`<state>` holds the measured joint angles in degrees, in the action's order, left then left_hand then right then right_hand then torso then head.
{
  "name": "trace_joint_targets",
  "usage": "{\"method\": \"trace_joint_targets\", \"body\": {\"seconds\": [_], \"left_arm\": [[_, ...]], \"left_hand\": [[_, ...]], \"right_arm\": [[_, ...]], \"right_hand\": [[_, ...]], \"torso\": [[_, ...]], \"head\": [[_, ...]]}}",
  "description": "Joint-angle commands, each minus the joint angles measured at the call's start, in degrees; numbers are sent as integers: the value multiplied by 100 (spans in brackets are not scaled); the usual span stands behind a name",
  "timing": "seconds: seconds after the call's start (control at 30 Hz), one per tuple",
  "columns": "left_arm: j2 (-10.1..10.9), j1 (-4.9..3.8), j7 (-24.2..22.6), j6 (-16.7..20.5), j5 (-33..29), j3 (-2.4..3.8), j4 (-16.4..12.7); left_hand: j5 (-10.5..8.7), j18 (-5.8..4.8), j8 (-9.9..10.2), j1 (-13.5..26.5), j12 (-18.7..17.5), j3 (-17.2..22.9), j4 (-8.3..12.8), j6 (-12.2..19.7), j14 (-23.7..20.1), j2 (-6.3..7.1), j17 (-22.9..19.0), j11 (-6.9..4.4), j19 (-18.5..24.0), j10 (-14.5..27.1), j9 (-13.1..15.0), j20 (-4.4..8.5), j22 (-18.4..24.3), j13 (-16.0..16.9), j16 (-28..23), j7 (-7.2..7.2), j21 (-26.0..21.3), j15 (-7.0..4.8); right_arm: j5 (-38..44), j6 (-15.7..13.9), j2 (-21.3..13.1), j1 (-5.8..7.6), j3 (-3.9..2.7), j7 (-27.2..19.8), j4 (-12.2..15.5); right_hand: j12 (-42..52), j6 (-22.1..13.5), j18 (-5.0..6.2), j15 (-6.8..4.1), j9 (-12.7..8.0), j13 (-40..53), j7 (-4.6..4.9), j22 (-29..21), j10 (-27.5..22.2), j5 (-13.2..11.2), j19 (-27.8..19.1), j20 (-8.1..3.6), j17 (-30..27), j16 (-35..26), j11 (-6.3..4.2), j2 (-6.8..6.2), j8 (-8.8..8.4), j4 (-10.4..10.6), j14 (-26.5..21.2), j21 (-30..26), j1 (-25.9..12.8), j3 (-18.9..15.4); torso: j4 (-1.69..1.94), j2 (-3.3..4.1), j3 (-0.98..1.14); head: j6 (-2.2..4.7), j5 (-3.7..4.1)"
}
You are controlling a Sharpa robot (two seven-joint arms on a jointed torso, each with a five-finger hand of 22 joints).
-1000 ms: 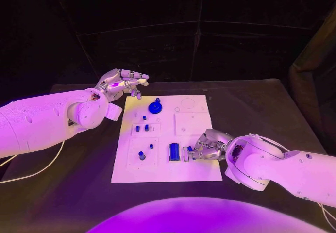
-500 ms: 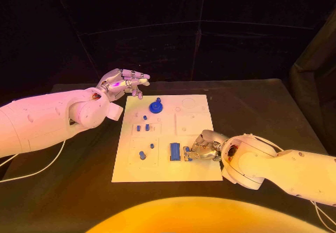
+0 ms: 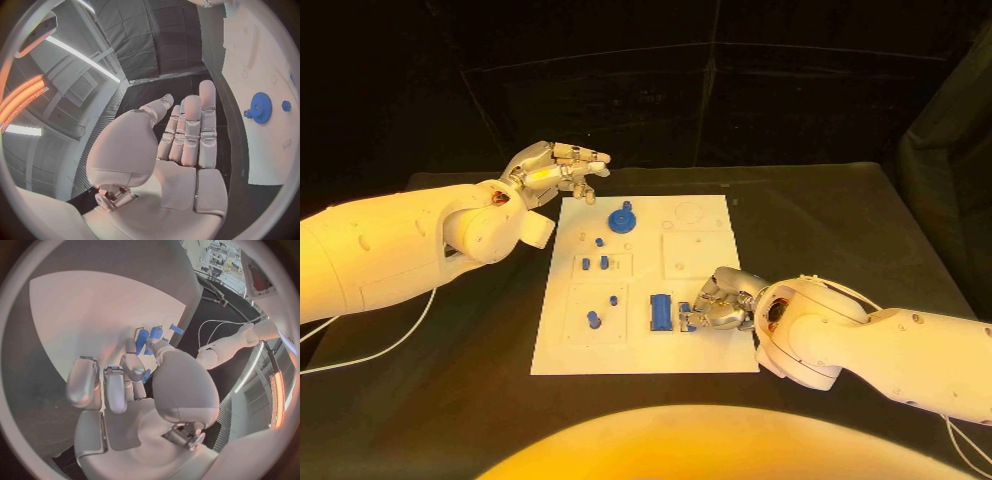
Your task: Assemble the parts on the task board
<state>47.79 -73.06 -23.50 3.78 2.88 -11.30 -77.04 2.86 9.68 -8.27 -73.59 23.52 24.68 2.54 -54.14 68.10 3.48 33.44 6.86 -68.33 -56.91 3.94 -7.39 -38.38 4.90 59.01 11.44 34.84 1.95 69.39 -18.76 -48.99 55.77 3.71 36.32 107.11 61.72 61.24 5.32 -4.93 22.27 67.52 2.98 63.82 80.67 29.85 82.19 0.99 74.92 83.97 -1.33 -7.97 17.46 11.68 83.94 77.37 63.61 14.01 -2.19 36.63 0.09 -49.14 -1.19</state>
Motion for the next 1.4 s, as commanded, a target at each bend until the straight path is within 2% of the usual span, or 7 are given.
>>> {"method": "trace_joint_targets", "body": {"seconds": [0.03, 0.2, 0.47, 0.6, 0.93, 1.17, 1.4], "left_arm": [[-4, -9, -5, -80, -27, 5, -9], [-5, -9, -2, -83, -27, 5, -10], [-7, -10, 5, -86, -27, 5, -8], [-8, -10, 7, -87, -27, 5, -7], [-8, -10, 19, -92, -27, 5, 0], [-8, -9, 25, -90, -27, 4, 19], [-38, -8, 27, -98, -27, 4, 36]], "left_hand": [[10, 77, -24, -17, 36, -2, 32, 41, -51, 7, -4, 7, -21, 45, -7, -11, 6, 4, 36, 2, -17, -2], [10, 77, -24, -17, 36, -2, 32, 41, -51, 7, -4, 7, -21, 45, -7, -11, 6, 4, 36, 2, -17, -2], [9, 77, -27, -14, 43, -2, 35, 49, -56, 8, -15, 9, -21, 56, -8, -12, 9, 2, 38, 5, -19, -1], [9, 77, -27, -14, 43, -2, 35, 49, -56, 8, -15, 9, -21, 56, -8, -12, 9, 2, 38, 5, -19, -1], [9, 77, -27, -14, 43, -2, 35, 49, -56, 8, -15, 9, -21, 56, -8, -12, 9, 2, 38, 5, -19, -1], [9, 77, -27, -14, 43, -2, 35, 49, -56, 8, -15, 9, -21, 56, -8, -12, 9, 2, 38, 5, -19, -1], [9, 77, -27, -14, 43, -2, 35, 49, -56, 8, -15, 9, -21, 56, -8, -12, 9, 2, 38, 5, -19, -1]], "right_arm": [[93, 82, 8, 7, -1, 23, -23], [98, 130, 28, 7, -1, 45, -67], [99, 158, 60, 8, -1, 49, -98], [100, 154, 76, 8, -1, 30, -100], [185, 152, -90, 7, -1, -259, -17], [244, 443, -249, 7, -1, -495, 56], [315, 567, -230, 8, -1, -456, 21]], "right_hand": [[18, 50, -56, -32, 8, 0, 8, -2, 18, 5, 41, -18, 648, 20, -7, 12, 12, 12, 435, 35, -96, -67], [12, 50, -55, -27, 21, 6, 14, -12, 19, -130, 36, -18, 637, 10, -1, -1, -4, 81, 431, 28, -248, -295], [-13, 39, -48, -27, 57, 19, 8, -47, 8, -904, 19, -16, 613, -12, -1, 70, -41, 157, 424, 1, -327, -796], [-17, 37, -46, -26, 73, 28, 7, -51, 6, -1129, 17, -15, 608, -18, -1, 111, -52, 206, 424, -5, -333, -996], [-41, 24, -42, -25, 100, 31, 13, -75, -9, -1192, 5, -14, 598, -29, 3, 167, -73, 66, 422, -24, -35, -1197], [-78, 2, -38, -12, 121, 23, 29, -93, -34, -1604, -8, -3, 585, -43, 18, 205, -98, -152, 418, -43, 262, -1401], [-77, 7, -41, -11, 129, 31, 32, -77, -33, -1677, -5, 0, 583, -47, 18, 299, -105, -247, 418, -39, 406, -1425]], "torso": [[4, -3, -3], [5, 3, -2], [2, 2, -2], [0, 1, 0], [-5, -5, 5], [-11, -8, 4], [6, -3, 4]], "head": [[4, 10], [1, 7], [-3, -6], [-4, -5], [5, -7], [22, -3], [40, 17]]}}
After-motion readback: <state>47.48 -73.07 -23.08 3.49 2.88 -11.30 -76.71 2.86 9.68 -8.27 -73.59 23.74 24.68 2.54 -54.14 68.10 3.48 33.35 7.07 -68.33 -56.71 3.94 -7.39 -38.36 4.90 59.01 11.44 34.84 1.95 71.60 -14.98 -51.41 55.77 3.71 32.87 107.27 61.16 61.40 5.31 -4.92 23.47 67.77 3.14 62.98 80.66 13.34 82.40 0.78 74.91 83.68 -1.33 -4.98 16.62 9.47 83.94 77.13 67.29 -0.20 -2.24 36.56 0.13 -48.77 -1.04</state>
